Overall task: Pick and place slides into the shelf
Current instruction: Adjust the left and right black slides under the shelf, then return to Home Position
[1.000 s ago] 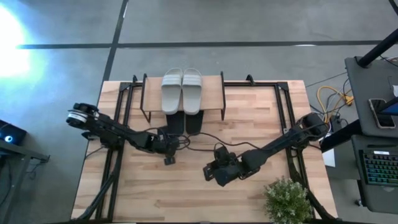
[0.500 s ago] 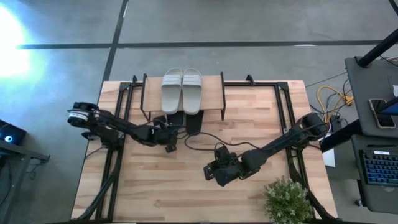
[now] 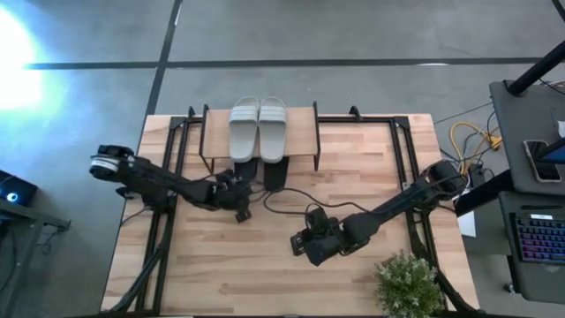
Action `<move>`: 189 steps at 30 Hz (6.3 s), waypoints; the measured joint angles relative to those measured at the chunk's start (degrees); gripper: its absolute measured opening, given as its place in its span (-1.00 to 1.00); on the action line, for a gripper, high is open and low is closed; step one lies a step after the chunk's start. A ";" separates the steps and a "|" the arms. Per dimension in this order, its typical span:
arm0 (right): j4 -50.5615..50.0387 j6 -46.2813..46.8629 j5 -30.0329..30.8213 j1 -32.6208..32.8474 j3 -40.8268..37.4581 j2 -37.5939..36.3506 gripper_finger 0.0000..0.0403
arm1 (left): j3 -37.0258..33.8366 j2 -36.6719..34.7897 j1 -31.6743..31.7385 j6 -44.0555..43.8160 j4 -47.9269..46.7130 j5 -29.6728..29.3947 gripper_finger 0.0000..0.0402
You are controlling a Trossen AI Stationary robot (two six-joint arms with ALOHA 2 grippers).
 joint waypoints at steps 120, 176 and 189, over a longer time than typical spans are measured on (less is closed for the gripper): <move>57.52 -57.27 -16.65 -18.11 -70.42 -78.22 -0.94 | -28.37 -81.59 18.89 -4.85 0.51 30.26 -1.00; 48.01 -64.57 -13.86 -18.11 -72.28 -91.10 -0.94 | -29.17 -79.41 18.91 -4.71 -0.27 31.20 -1.00; 48.01 -64.57 -13.86 -18.11 -72.26 -91.08 -0.94 | -29.17 -79.42 18.91 -4.71 -0.27 31.24 -1.00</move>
